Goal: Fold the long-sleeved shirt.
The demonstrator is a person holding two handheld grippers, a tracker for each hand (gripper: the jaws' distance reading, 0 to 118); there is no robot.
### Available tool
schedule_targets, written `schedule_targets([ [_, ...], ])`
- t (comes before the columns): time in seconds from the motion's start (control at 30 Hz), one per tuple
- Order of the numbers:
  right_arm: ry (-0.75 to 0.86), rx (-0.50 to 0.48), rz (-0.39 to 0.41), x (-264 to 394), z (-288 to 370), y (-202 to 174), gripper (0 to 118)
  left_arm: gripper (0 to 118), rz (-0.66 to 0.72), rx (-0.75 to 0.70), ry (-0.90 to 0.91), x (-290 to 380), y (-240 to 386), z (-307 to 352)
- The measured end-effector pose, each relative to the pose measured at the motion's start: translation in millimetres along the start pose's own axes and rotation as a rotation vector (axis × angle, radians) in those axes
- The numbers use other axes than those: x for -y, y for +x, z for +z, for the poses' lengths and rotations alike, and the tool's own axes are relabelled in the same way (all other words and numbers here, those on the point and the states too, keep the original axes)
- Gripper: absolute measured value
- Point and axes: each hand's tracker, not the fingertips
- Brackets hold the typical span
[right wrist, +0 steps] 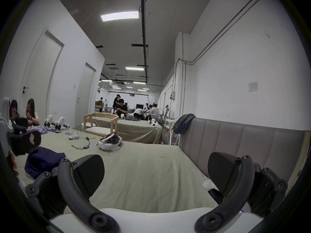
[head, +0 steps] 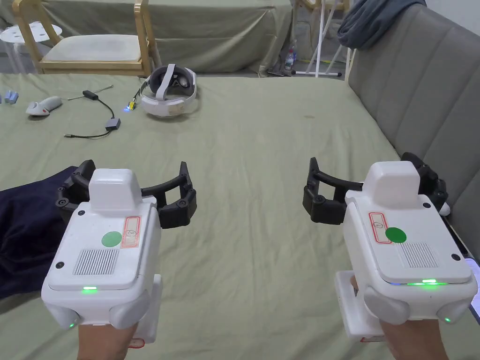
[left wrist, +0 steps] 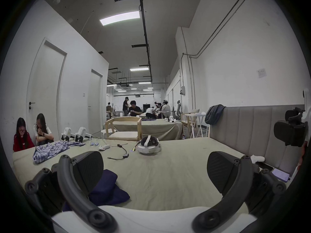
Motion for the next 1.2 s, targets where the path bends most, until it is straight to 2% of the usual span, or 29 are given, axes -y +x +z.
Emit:
schedule_targets([
  [0.23, -0.024, 0.006, -0.05, 0.6, 0.3, 2.2, 118, 110, -0.026, -0.012, 0.032, -1.9, -0.3, 4.7],
  [0.27, -0.042, 0.021, -0.078, 1.2, -0.2, 3.0, 118, 107, -0.037, -0.001, 0.04, -1.1, -1.2, 7.0],
  [0.3, -0.064, 0.011, -0.105, 1.4, -0.5, 4.4, 116, 95, -0.053, 0.011, 0.064, 0.4, -1.0, 9.2],
  [0.33, -0.085, 0.001, -0.118, 1.7, -0.9, 6.4, 103, 57, -0.071, 0.009, 0.069, 1.5, 0.3, 10.4],
  [0.37, -0.087, 0.012, -0.116, 3.4, -1.9, 7.5, 78, 18, -0.099, -0.01, 0.056, 2.0, 2.5, 8.8],
  [0.4, -0.095, 0.035, -0.114, 5.0, -2.9, 7.0, 44, 9, -0.137, -0.033, 0.028, 3.3, 5.4, 6.5],
  [0.43, -0.115, 0.087, -0.097, 6.5, -4.3, 5.7, 6, 10, -0.12, -0.023, 0.029, 3.3, 6.7, 4.6],
  [0.47, -0.131, 0.107, -0.087, 7.3, -5.8, 4.8, 5, 10, -0.077, 0.022, 0.007, 3.6, 4.5, 2.6],
  [0.53, -0.14, 0.075, -0.121, 10.4, -8.2, 6.5, 5, 9, -0.001, 0.048, -0.023, 3.2, 0.4, -0.6],
  [0.57, -0.138, 0.056, -0.141, 11.1, -9.3, 5.5, 3, 8, -0.007, 0.042, -0.014, 4.5, -2.3, 1.0],
  [0.67, -0.122, 0.039, -0.119, 9.1, -13.4, -13.0, 0, 6, -0.038, -0.024, -0.006, 6.9, -11.7, -0.5],
  [0.77, -0.081, -0.079, -0.105, 3.2, -23.2, -49.7, 0, 3, -0.039, -0.109, -0.02, 5.5, -40.3, 7.2],
  [1.0, -0.061, -0.398, -0.132, -19.4, -37.8, -170.9, 0, 3, -0.037, -0.345, -0.054, -1.6, -131.5, 47.6],
  [1.1, -0.057, -0.488, -0.123, -25.3, -34.6, -213.5, 0, 3, -0.013, -0.421, -0.066, -2.3, -159.8, 63.4],
  [1.2, -0.068, -0.532, -0.119, -25.1, -37.7, -240.4, 0, 3, -0.014, -0.431, -0.088, -1.8, -183.0, 71.5],
])
